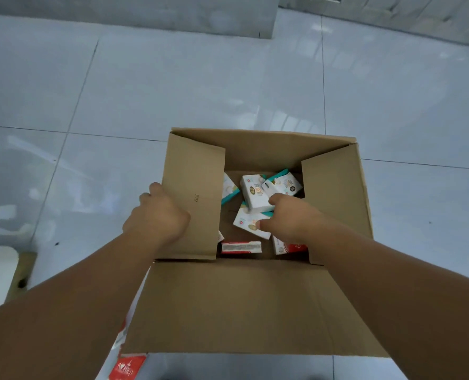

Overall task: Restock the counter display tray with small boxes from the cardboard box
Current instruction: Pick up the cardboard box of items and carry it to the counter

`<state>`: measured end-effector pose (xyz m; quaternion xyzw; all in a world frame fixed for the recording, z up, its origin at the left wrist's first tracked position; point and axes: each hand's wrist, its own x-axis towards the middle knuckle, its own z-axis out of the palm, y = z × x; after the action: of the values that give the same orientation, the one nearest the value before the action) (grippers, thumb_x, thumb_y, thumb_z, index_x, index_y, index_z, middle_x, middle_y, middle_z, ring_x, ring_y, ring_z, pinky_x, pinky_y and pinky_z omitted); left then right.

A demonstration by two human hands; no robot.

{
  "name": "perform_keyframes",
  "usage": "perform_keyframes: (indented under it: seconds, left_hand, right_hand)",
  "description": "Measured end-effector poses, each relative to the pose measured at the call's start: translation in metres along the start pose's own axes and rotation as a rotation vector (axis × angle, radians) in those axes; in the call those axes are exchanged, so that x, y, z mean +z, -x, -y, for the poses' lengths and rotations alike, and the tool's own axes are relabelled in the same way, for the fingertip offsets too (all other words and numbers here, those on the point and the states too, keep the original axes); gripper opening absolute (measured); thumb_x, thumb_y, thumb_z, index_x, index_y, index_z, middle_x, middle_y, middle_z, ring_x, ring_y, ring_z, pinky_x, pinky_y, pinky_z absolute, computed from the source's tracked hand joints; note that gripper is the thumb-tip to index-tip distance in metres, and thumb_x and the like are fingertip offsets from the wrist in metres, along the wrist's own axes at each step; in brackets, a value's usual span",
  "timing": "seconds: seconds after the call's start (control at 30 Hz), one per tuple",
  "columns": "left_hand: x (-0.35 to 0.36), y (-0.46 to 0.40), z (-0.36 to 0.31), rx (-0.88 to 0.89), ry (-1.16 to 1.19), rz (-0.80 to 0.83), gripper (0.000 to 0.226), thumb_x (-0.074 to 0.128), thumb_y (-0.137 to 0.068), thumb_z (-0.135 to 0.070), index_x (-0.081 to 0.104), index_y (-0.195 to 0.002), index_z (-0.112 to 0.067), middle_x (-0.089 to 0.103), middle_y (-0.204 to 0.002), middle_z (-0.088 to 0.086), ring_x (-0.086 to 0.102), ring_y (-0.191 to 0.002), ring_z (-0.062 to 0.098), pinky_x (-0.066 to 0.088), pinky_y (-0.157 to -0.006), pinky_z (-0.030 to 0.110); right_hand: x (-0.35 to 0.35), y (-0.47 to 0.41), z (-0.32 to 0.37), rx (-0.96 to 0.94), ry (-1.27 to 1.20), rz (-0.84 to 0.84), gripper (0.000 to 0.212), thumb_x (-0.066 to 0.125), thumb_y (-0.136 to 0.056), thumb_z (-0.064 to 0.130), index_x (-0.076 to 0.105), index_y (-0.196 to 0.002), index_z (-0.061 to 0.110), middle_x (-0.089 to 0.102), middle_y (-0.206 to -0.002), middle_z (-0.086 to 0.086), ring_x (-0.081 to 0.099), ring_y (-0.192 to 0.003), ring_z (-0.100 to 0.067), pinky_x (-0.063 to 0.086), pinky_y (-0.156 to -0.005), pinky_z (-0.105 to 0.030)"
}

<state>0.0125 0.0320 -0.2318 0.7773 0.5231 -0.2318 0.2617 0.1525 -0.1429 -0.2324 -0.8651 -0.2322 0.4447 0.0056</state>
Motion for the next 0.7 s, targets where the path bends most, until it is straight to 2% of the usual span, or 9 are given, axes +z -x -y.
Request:
perform_keyframes:
  seconds: [0.13,0.3,0.37,0.43,0.53,0.6,0.67,0.7]
  left_hand:
    - [0.004,-0.006,-0.001,-0.009,-0.011,-0.011,0.066,0.060,-0.084,-0.030,0.027,-0.138,-0.012,0.042,-0.131,0.015,0.051,-0.113,0.039,0.048,-0.092,0.051]
    - [0.001,-0.014,-0.014,0.044,0.024,-0.064,0.075,0.064,-0.086,-0.030,0.018,-0.143,-0.012,0.039,-0.135,0.016,0.052,-0.113,0.039,0.047,-0.085,0.047]
    - [0.004,-0.016,-0.024,0.088,0.036,-0.108,0.078,0.066,-0.087,-0.029,0.016,-0.145,-0.013,0.037,-0.137,0.016,0.053,-0.112,0.037,0.045,-0.080,0.043]
    - [0.008,-0.016,-0.032,0.110,0.020,-0.142,0.080,0.067,-0.087,-0.027,0.014,-0.146,-0.014,0.037,-0.137,0.016,0.053,-0.111,0.037,0.046,-0.080,0.042]
    - [0.012,-0.024,-0.033,0.111,0.003,-0.148,0.083,0.067,-0.085,-0.023,0.011,-0.146,-0.017,0.041,-0.133,0.016,0.056,-0.106,0.039,0.047,-0.076,0.045]
    - [0.015,-0.029,-0.031,0.055,0.007,-0.101,0.072,0.065,-0.084,-0.024,0.021,-0.140,-0.015,0.051,-0.116,0.014,0.059,-0.096,0.036,0.052,-0.076,0.044]
    - [0.020,-0.030,-0.032,0.020,-0.031,-0.068,0.049,0.063,-0.084,-0.027,0.036,-0.122,-0.011,0.053,-0.093,0.007,0.058,-0.082,0.029,0.053,-0.074,0.042]
    - [0.024,-0.030,-0.032,0.025,-0.046,-0.072,0.041,0.064,-0.085,-0.027,0.038,-0.113,-0.012,0.049,-0.084,0.003,0.055,-0.074,0.024,0.051,-0.070,0.039]
  right_hand:
    - [0.001,-0.008,-0.006,0.049,-0.018,0.006,0.062,0.066,-0.090,0.046,0.041,-0.140,0.020,0.057,-0.123,-0.005,0.060,-0.102,-0.020,0.055,-0.087,-0.038]
    - [0.001,-0.015,-0.007,0.071,-0.020,-0.036,0.068,0.063,-0.090,0.050,0.034,-0.145,0.022,0.056,-0.130,-0.006,0.060,-0.108,-0.024,0.054,-0.090,-0.044]
    - [0.000,-0.019,-0.009,0.092,-0.020,-0.071,0.069,0.061,-0.089,0.052,0.032,-0.145,0.026,0.057,-0.130,-0.006,0.058,-0.113,-0.027,0.049,-0.095,-0.050]
    - [-0.002,-0.020,-0.014,0.120,0.021,-0.123,0.068,0.059,-0.090,0.051,0.031,-0.146,0.026,0.053,-0.137,-0.007,0.049,-0.125,-0.031,0.038,-0.105,-0.057]
    - [-0.011,-0.019,-0.030,0.178,0.160,-0.380,0.071,0.057,-0.089,0.048,0.029,-0.149,0.025,0.030,-0.155,-0.009,0.019,-0.146,-0.035,0.015,-0.114,-0.065]
    - [-0.017,-0.021,-0.053,0.270,0.196,-0.549,0.077,0.058,-0.086,0.041,0.020,-0.151,0.026,0.005,-0.163,-0.008,0.001,-0.149,-0.037,0.008,-0.112,-0.069]
    - [-0.019,-0.019,-0.081,0.433,0.114,-0.559,0.091,0.059,-0.086,0.029,0.001,-0.156,0.026,-0.013,-0.164,-0.003,-0.003,-0.149,-0.040,0.010,-0.110,-0.072]
    - [-0.018,-0.016,-0.096,0.525,0.009,-0.542,0.096,0.059,-0.086,0.022,-0.007,-0.156,0.027,-0.016,-0.164,-0.002,0.005,-0.149,-0.042,0.017,-0.109,-0.071]
